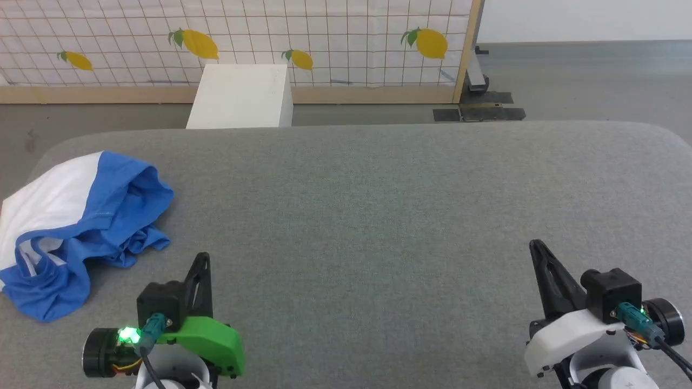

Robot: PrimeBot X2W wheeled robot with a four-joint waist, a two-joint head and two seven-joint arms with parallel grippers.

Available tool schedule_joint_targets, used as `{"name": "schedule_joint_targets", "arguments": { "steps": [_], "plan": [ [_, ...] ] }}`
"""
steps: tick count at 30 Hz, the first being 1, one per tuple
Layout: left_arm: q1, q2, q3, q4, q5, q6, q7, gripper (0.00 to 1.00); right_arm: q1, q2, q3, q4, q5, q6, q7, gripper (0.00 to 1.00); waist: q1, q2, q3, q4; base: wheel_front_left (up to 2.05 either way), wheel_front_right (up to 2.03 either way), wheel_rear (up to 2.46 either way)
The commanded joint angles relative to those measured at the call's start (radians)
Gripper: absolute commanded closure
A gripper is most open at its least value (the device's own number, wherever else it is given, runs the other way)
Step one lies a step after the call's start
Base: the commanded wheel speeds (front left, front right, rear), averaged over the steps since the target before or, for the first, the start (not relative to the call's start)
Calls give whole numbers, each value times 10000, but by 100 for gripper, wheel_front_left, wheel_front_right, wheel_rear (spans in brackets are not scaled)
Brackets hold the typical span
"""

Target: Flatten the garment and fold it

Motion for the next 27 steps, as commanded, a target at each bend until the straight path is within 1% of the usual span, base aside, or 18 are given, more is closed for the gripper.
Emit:
{"name": "schedule_joint_targets", "arguments": {
  "steps": [1,18,19,27],
  "plan": [
    [-180,-57,34,34,105,-18,14,100,-184,24,12,18,-66,-15,28,100,0,0,0,0,0,0,0],
    [-180,-57,34,34,105,-18,14,100,-184,24,12,18,-66,-15,28,100,0,0,0,0,0,0,0],
    [0,0,0,0,0,0,0,0,0,0,-2,0,0,2,0,0,0,0,0,0,0,0,0],
    [46,0,-53,-3,-58,7,-82,0,27,-1,-101,33,91,1,-81,0,0,0,3,-3,0,0,0]
  ]
}}
